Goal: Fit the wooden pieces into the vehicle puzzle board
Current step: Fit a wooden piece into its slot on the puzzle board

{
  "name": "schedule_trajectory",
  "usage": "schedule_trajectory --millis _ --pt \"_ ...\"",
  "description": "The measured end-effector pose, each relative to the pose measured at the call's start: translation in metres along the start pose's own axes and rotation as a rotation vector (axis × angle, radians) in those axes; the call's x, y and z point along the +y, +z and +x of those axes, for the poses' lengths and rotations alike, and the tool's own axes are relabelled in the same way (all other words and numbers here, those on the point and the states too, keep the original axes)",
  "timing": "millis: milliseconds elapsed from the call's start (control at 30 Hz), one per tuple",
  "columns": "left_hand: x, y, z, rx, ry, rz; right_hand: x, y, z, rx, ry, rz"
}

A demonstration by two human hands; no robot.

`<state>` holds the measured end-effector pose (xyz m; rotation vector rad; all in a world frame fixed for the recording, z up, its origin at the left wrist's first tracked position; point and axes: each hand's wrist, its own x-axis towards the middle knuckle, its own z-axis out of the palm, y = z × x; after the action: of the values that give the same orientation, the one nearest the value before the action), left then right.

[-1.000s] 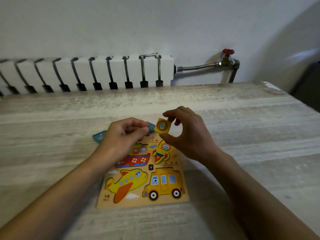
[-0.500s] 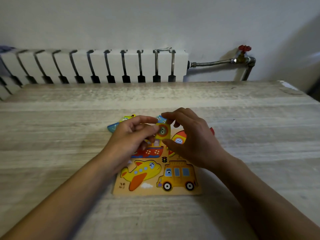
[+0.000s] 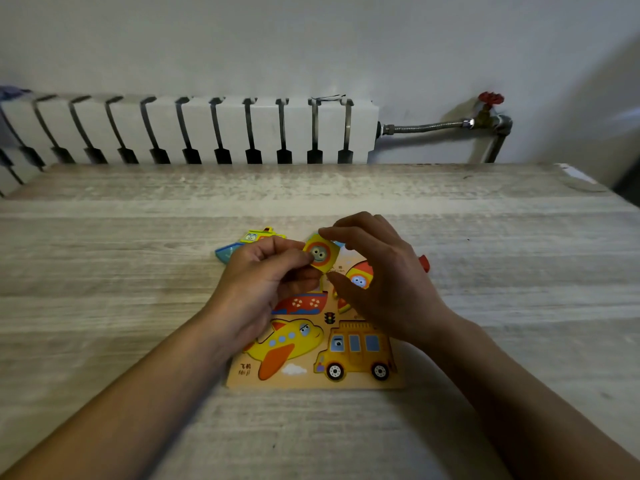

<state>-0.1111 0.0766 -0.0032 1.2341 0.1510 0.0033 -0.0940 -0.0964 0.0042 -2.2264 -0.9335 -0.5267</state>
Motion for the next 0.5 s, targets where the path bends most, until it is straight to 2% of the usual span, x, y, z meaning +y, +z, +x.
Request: schedule_trajectory --millis 267,500 --pt "-0.0018 -0.0001 -0.0006 -0.026 -0.031 -0.082 0.0002 -0.0011 -0.0012 0.048 0.024 0.026" --pt "-0.0033 -0.0019 -0.0011 -0.002 -0.003 -0.011 0.0001 -0.0040 -0.0007 0.052 0.039 0.020"
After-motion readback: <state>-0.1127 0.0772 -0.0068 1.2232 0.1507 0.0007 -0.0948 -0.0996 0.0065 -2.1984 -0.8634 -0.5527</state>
